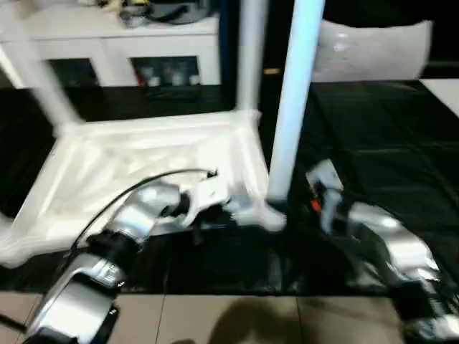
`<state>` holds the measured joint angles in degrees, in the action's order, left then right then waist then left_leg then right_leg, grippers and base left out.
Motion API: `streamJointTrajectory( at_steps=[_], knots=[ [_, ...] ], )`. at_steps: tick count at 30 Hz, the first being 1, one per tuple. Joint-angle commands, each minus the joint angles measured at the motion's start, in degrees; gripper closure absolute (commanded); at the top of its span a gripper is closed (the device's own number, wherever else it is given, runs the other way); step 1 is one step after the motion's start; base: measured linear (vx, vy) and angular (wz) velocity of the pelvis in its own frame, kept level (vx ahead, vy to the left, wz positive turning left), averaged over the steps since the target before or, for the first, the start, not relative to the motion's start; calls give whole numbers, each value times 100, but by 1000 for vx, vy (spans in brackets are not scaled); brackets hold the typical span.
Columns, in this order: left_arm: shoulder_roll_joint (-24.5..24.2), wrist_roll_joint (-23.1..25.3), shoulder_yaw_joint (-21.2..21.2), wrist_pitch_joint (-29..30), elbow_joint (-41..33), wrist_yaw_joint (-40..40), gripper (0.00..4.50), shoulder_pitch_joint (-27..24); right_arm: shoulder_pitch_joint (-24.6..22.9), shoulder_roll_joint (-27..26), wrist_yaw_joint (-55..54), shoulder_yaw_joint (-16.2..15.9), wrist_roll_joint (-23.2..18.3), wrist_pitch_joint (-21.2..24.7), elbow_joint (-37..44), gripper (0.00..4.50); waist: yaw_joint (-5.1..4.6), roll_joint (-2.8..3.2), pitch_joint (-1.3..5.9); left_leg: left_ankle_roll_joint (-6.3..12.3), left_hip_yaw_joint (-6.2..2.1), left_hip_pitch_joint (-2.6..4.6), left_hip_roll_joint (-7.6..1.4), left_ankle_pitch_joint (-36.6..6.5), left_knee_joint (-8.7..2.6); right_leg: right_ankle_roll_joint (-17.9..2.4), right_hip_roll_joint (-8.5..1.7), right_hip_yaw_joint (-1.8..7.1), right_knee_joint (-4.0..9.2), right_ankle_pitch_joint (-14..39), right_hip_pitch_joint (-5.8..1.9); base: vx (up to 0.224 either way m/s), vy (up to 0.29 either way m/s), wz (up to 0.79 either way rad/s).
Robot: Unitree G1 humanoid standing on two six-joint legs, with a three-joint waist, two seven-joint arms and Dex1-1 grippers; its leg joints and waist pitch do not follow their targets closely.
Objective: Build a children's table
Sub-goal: Rotate leg to tighten
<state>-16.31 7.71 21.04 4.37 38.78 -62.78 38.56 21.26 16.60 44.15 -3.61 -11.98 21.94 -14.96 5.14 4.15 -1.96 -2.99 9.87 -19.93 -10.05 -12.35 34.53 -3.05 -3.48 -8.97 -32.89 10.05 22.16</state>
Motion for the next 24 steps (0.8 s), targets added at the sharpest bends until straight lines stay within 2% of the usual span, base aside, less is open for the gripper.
streamJointTrajectory(
  at_steps=[1,4,5,6,7,9,11,12,15,16,19,20,22,24],
  knots=[
    [365,47,211,189,-153,203,450,50,279,-388,-583,-114,11,243,-106,251,-7,-62,344,348,-162,-10,-281,-641,-360,-4,-597,334,574,2223,-335,0,0,0],
    [636,27,93,530,-251,499,450,90,409,-753,-1087,-19,93,276,-255,251,-22,-78,350,437,-148,-30,-277,-506,-349,-71,-602,367,537,2017,-341,0,0,0],
    [756,23,64,666,-312,644,450,101,413,-893,-1135,-5,62,227,-310,218,-22,-82,359,462,-140,-35,-272,-439,-343,-105,-607,371,521,1954,-345,0,0,0],
    [785,27,65,699,-333,684,450,101,406,-921,-1137,2,53,212,-332,218,-6,-79,365,496,-147,-34,-280,-368,-343,-128,-610,376,509,1877,-347,0,0,0],
    [800,34,68,740,-353,718,450,101,409,-948,-1171,8,60,206,-351,184,3,-68,370,546,-158,-47,-301,-296,-344,-156,-608,385,483,1732,-352,0,0,0],
    [760,95,108,717,-370,749,450,93,373,-891,-1123,-3,100,115,-342,181,0,-75,374,580,-163,-45,-321,-273,-345,-208,-619,392,463,1623,-347,0,0,0],
    [648,148,157,554,-359,681,450,74,312,-763,-998,57,83,13,-293,152,26,-60,381,616,-167,-41,-347,-226,-342,-280,-632,410,434,1460,-346,0,0,0],
    [645,149,158,550,-358,678,450,74,311,-760,-996,58,83,11,-292,152,30,-62,385,633,-170,-45,-355,-213,-340,-297,-632,415,418,1374,-349,0,0,0],
    [534,214,165,448,-350,600,450,50,266,-606,-879,120,74,-67,-260,124,38,-60,381,647,-166,-42,-354,-250,-339,-332,-643,417,419,1346,-350,0,0,0],
    [323,290,203,168,-289,440,450,28,149,-271,-401,138,32,-242,-122,114,45,-65,376,654,-158,-45,-345,-267,-338,-327,-638,417,424,1386,-355,0,0,0],
    [110,302,250,-190,-235,211,450,8,-6,84,224,108,-100,-410,109,80,107,-75,373,713,-153,-47,-345,-323,-333,-188,-626,418,434,1462,-362,0,0,0],
    [84,296,255,-258,-226,177,450,5,-24,134,299,98,-111,-419,134,80,124,-80,377,728,-154,-60,-346,-292,-331,-184,-623,414,420,1418,-357,0,0,0],
    [-100,229,289,-775,-146,-95,450,-1,-135,539,825,6,-99,-546,207,80,153,-85,363,702,-135,-54,-315,-360,-328,-91,-612,397,465,1682,-352,0,0,0],
    [-207,218,333,-951,-108,-286,450,4,-203,736,1203,-26,-174,-609,266,80,190,-84,360,703,-130,-43,-320,-412,-327,-14,-602,397,481,1823,-343,0,0,0]
  ],
)
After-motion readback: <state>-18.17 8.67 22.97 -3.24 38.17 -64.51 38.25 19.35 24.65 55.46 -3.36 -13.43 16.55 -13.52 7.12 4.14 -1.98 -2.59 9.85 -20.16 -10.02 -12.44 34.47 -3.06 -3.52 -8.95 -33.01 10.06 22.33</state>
